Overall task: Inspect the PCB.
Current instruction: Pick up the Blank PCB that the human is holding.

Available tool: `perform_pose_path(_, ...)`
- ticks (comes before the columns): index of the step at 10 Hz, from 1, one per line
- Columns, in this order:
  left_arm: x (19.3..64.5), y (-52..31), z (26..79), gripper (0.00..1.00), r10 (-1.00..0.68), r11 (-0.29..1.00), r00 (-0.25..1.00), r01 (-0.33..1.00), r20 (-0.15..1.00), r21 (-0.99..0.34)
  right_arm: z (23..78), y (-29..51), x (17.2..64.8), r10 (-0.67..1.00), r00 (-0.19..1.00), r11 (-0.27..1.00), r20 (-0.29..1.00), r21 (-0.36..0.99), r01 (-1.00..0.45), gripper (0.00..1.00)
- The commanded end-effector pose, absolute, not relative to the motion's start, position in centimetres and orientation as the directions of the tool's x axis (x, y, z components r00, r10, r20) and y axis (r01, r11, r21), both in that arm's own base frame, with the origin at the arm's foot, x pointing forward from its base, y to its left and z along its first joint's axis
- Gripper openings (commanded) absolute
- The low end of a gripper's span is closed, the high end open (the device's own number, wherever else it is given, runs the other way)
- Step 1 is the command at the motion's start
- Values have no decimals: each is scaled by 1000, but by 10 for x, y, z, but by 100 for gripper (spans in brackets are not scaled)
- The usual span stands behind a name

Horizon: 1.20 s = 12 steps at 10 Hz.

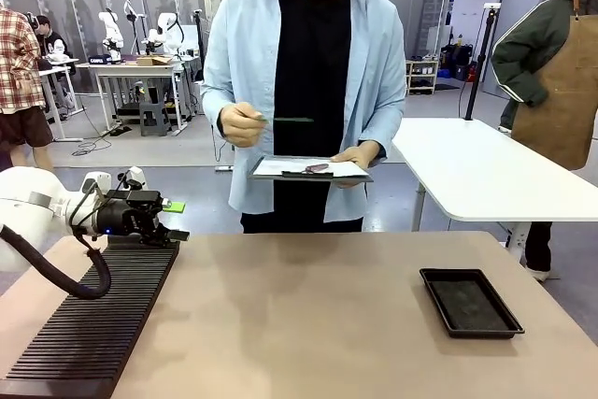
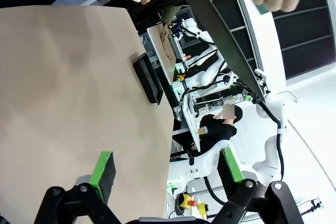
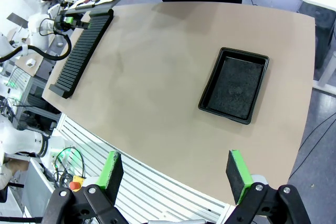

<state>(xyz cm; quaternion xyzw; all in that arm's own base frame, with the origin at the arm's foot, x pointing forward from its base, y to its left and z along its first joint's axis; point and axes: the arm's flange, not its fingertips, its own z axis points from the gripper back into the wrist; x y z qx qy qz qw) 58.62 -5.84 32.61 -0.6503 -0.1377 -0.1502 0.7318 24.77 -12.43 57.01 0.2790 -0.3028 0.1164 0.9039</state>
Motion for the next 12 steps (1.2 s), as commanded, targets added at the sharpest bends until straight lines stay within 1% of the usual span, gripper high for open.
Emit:
perform_pose_path(1, 586, -59, 327, 100, -40, 106, 918, 397, 396, -911, 571, -124, 247, 47, 786, 809, 617, 437, -392, 100)
perform_pose_path(8, 586, -58, 326, 100, -41, 109, 917, 399, 397, -911, 571, -124, 247, 47, 786, 809, 617, 437, -392, 100)
perform_pose_path(9, 581, -50, 352, 100, -109, 250, 919, 393, 378, -885, 571, -124, 247, 47, 786, 809, 617, 437, -392, 100)
perform_pose_path(10, 565, -37, 388, 100, -156, 349, 909, 417, 387, -839, 571, -124, 247, 47, 786, 809, 617, 437, -392, 100)
perform_pose_path(11, 543, -25, 420, 100, -203, 441, 903, 429, 379, -788, 571, -124, 247, 47, 786, 809, 617, 437, -392, 100)
perform_pose_path(12, 517, -17, 446, 100, -263, 533, 905, 425, 334, -732, 571, -124, 247, 47, 786, 809, 617, 437, -392, 100)
